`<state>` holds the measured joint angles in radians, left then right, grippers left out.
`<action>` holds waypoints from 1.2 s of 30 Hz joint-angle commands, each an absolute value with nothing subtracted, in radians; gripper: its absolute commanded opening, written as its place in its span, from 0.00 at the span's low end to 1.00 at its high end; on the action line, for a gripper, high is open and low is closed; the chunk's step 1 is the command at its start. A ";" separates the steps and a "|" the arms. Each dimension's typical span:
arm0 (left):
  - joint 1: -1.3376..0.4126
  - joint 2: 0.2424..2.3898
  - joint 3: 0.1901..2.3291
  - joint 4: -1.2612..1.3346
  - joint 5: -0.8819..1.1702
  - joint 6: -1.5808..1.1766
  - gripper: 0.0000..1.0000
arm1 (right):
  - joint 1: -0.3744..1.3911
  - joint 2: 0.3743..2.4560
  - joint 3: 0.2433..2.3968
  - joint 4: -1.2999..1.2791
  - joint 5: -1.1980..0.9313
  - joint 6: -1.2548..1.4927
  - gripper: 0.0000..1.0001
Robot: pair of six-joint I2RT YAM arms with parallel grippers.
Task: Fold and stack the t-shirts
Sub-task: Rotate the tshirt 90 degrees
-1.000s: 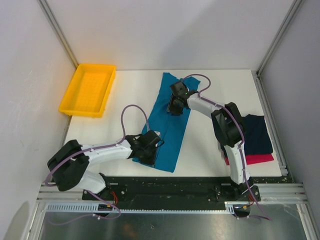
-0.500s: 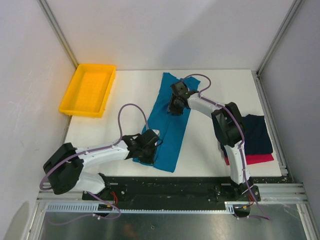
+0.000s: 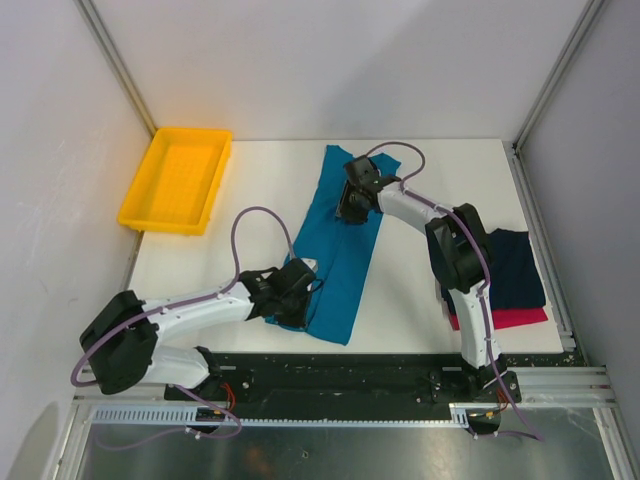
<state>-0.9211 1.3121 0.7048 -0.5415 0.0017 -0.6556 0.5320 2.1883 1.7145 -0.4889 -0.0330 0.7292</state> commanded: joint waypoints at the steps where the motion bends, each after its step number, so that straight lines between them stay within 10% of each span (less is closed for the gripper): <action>1: -0.928 1.269 0.702 -0.552 -0.020 -0.657 0.00 | 0.520 2.207 1.798 -0.469 -0.019 0.707 0.38; 36: -0.928 1.211 0.647 -0.584 0.109 -0.640 0.00 | 0.471 2.353 1.932 -0.528 -0.008 0.717 0.37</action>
<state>-0.9211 1.2209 0.6502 -0.5816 0.0685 -0.6544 0.4755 2.3325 1.8893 -0.5098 -0.0238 0.7227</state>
